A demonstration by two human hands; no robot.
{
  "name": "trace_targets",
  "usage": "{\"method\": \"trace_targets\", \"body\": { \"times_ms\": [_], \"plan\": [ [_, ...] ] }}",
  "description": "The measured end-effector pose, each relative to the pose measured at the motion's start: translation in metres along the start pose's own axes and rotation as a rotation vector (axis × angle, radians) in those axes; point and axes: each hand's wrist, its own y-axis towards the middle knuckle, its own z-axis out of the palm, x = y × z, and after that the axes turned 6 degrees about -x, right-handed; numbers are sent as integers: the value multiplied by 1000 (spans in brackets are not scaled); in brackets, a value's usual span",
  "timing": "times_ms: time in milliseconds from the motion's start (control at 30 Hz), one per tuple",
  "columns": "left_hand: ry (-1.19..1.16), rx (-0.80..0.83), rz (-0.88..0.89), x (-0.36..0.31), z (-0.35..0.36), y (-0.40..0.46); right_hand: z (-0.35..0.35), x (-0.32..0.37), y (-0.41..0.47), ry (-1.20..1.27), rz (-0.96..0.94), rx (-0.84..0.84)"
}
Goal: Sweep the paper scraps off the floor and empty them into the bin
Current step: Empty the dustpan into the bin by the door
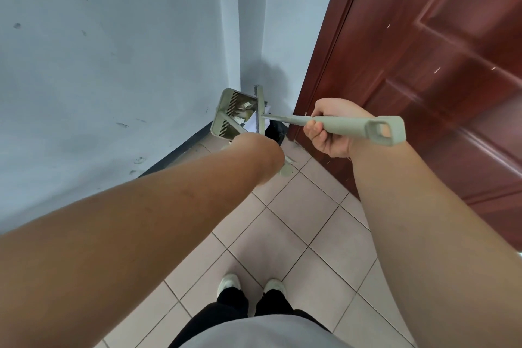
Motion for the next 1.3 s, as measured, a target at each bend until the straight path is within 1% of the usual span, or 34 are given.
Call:
{"method": "trace_targets", "body": {
  "times_ms": [167,267,600,833,1033,1200,1300],
  "plan": [
    [-4,37,3,0,-6,-3,2,2,-8,-54,5,-13],
    [44,20,21,4,-11,-4,2,-1,-11,-65,25,5],
    [41,19,58,-6,-9,-8,-3,-9,-20,-35,30,-7],
    [45,17,40,-8,-10,-12,-6,-14,-26,-25,-4,-22],
    [46,26,20,-9,-12,-13,-8,-14,-28,0,15,3],
    [-48,97,-20,-22,-27,-4,-12,-16,-26,-1,16,-12],
    [-64,95,-36,-25,-31,1,-15,-18,-26,-7,5,-32]
  ]
}}
